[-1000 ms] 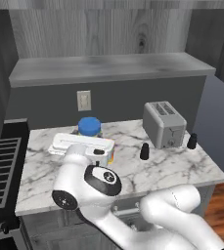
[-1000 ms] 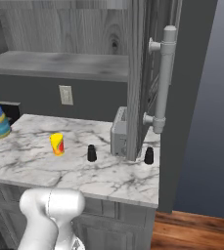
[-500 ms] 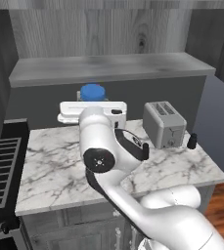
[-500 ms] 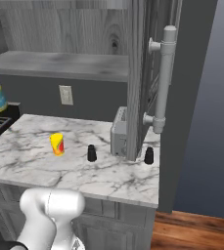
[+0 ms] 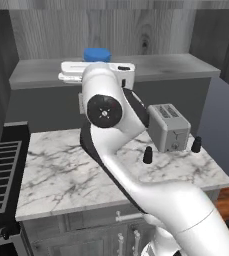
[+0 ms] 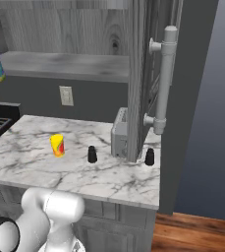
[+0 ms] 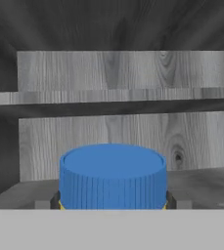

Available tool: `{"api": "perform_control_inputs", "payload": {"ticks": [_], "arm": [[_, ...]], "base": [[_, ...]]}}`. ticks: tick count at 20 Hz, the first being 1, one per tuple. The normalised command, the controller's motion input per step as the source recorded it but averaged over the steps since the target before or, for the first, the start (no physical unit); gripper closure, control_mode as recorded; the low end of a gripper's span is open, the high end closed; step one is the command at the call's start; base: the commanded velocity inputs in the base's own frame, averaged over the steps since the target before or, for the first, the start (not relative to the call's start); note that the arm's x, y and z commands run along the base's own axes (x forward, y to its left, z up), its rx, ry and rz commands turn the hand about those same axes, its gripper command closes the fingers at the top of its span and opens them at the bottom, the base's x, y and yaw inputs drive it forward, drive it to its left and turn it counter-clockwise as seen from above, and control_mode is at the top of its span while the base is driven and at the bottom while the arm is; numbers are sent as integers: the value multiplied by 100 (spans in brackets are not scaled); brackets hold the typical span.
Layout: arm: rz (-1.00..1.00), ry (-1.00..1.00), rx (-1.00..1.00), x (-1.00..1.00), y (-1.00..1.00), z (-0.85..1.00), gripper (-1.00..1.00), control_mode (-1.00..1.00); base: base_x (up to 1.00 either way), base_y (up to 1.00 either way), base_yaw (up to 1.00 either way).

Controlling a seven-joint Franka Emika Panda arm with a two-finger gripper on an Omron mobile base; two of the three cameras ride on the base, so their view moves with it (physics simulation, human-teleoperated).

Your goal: There are various items on the counter. Only move the condiments/shakers into the cabinet.

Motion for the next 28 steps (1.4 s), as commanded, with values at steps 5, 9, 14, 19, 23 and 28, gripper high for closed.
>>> {"api": "perform_control_inputs", "payload": {"ticks": [5, 9, 14, 19, 23, 28], "arm": [[-2, 2, -2, 42, -6, 30, 100, -100], [0, 4, 0, 52, -15, -2, 100, -100], [0, 0, -1, 56, -16, -10, 100, -100], [0, 0, -3, 62, -17, -20, 100, -100], [0, 0, -3, 62, -18, -26, 100, -100], [0, 2, 0, 57, -17, -23, 100, -100]], "base": [[0, 0, 0], [0, 0, 0], [0, 0, 0], [0, 0, 0], [0, 0, 0], [0, 0, 0]]}}
